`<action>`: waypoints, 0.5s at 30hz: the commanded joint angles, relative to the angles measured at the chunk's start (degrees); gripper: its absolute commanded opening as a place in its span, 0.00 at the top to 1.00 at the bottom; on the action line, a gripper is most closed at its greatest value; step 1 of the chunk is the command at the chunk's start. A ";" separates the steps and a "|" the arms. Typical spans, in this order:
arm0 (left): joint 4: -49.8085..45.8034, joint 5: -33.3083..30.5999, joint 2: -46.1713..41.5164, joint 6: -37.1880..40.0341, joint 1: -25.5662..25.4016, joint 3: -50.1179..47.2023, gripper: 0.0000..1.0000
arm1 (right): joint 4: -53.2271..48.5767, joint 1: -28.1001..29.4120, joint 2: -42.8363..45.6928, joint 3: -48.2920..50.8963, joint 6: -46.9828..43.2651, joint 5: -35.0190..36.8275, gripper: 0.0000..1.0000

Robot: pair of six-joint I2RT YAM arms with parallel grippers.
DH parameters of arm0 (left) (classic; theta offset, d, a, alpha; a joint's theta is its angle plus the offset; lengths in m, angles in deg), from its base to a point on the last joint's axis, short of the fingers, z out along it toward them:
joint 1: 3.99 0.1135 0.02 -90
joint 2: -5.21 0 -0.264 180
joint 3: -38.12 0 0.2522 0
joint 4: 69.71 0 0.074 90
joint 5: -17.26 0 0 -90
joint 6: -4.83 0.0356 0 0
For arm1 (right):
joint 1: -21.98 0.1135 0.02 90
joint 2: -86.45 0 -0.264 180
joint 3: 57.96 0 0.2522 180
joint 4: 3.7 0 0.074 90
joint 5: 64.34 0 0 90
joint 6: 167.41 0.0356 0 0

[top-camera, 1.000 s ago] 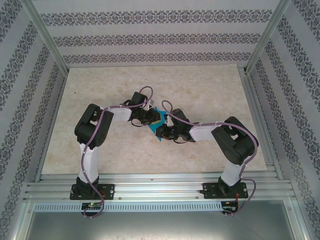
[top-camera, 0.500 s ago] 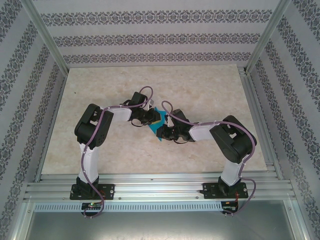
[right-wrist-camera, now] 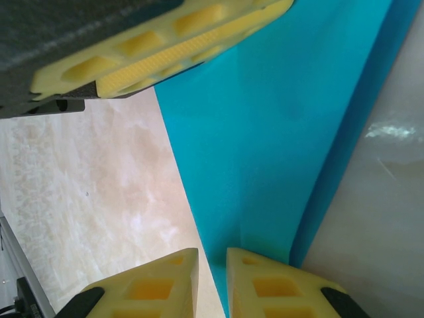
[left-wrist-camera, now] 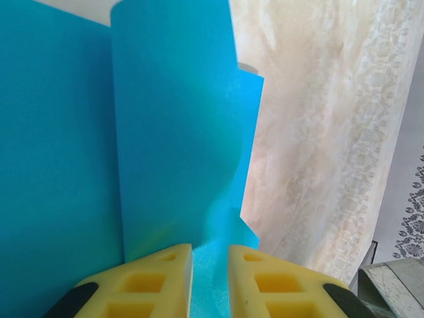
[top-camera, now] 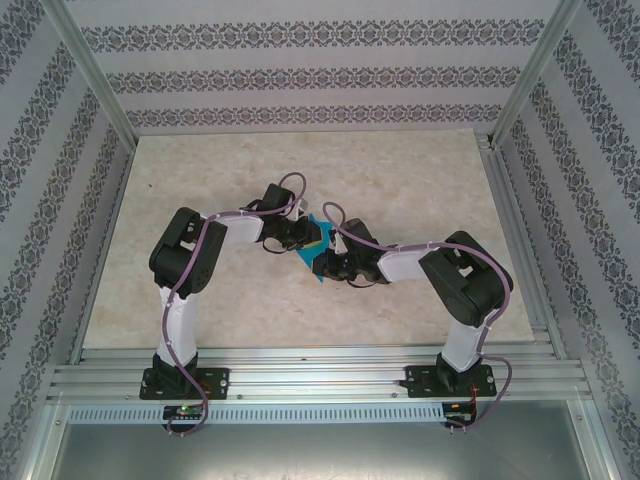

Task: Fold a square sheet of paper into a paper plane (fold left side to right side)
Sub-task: Fourth fold the wing at the center of the table.

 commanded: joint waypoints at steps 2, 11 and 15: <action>-3.76 -4.91 4.80 1.73 -1.17 -0.80 0.78 | -3.86 2.33 0.74 3.33 1.17 -0.01 0.81; -3.76 -5.22 5.34 1.84 -1.10 -0.91 0.78 | -6.76 4.11 1.58 4.96 1.31 -0.04 0.81; -3.80 -5.40 5.37 1.90 -1.10 -0.97 0.79 | -8.03 4.46 2.50 5.60 1.21 0.08 0.81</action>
